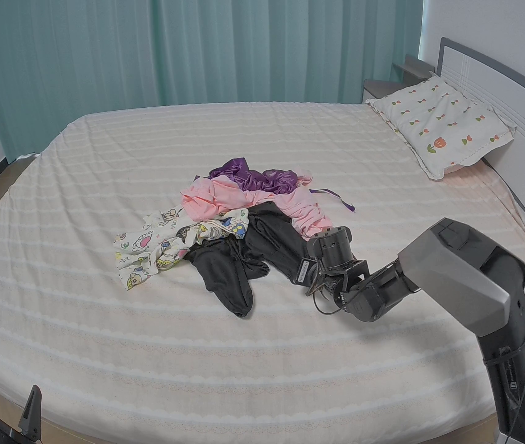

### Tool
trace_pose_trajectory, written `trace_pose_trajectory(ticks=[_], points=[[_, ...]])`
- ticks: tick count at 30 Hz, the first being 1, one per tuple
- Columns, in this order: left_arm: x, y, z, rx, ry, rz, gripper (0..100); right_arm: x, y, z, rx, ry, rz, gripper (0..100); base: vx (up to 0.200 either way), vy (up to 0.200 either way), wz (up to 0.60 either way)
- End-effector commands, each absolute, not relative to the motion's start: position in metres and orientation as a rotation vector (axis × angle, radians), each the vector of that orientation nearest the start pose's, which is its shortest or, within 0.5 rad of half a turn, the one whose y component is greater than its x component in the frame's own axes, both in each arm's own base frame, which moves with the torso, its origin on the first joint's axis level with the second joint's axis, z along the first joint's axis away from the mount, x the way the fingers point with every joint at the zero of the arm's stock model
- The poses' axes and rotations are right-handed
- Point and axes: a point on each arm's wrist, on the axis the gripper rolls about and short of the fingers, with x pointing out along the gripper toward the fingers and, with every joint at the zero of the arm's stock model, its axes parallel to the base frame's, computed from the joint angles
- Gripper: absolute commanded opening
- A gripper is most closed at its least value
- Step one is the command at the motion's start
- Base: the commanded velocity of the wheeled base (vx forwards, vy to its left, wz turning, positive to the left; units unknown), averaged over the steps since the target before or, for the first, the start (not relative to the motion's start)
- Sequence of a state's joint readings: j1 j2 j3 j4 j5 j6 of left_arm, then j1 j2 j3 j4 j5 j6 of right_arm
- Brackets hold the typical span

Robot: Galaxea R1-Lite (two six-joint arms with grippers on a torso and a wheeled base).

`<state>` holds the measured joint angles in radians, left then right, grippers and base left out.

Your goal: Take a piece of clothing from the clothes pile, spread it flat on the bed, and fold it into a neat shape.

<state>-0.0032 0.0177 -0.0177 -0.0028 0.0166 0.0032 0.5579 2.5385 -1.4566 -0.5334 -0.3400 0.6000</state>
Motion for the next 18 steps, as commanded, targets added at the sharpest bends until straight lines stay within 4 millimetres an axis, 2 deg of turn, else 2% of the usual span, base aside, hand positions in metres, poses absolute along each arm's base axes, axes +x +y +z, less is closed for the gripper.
trace_pose_trajectory(ticks=[1, 2, 3, 6, 10, 14, 18], points=[[-0.022, 0.0, 0.076, 0.003, 0.006, 0.014, 100, 0.373, 0.233, 0.052, 0.367, 0.536, 0.085, 0, 0.0, 0.0, 0.0], [-0.022, 0.0, 0.076, 0.003, 0.006, 0.014, 100, 0.367, 0.231, 0.054, 0.365, 0.546, 0.089, 0, 0.0, 0.0, 0.0], [-0.022, 0.0, 0.076, 0.003, 0.006, 0.014, 100, 0.348, 0.227, 0.058, 0.365, 0.578, 0.105, 0, 0.0, 0.0, 0.0], [-0.022, 0.0, 0.076, 0.003, 0.006, 0.014, 100, 0.305, 0.216, 0.067, 0.402, 0.628, 0.144, 0, 0.0, 0.0, 0.0], [-0.022, 0.0, 0.076, 0.003, 0.006, 0.014, 100, 0.259, 0.202, 0.074, 0.504, 0.647, 0.198, 0, 0.0, 0.0, 0.0], [-0.022, 0.001, 0.076, 0.006, 0.006, 0.014, 100, 0.234, 0.184, 0.07, 0.567, 0.643, 0.21, 0, 0.0, 0.0, 0.0], [-0.022, 0.001, 0.076, 0.006, 0.006, 0.014, 100, 0.221, 0.173, 0.065, 0.608, 0.626, 0.216, 0, 0.0, 0.0, 0.0]])
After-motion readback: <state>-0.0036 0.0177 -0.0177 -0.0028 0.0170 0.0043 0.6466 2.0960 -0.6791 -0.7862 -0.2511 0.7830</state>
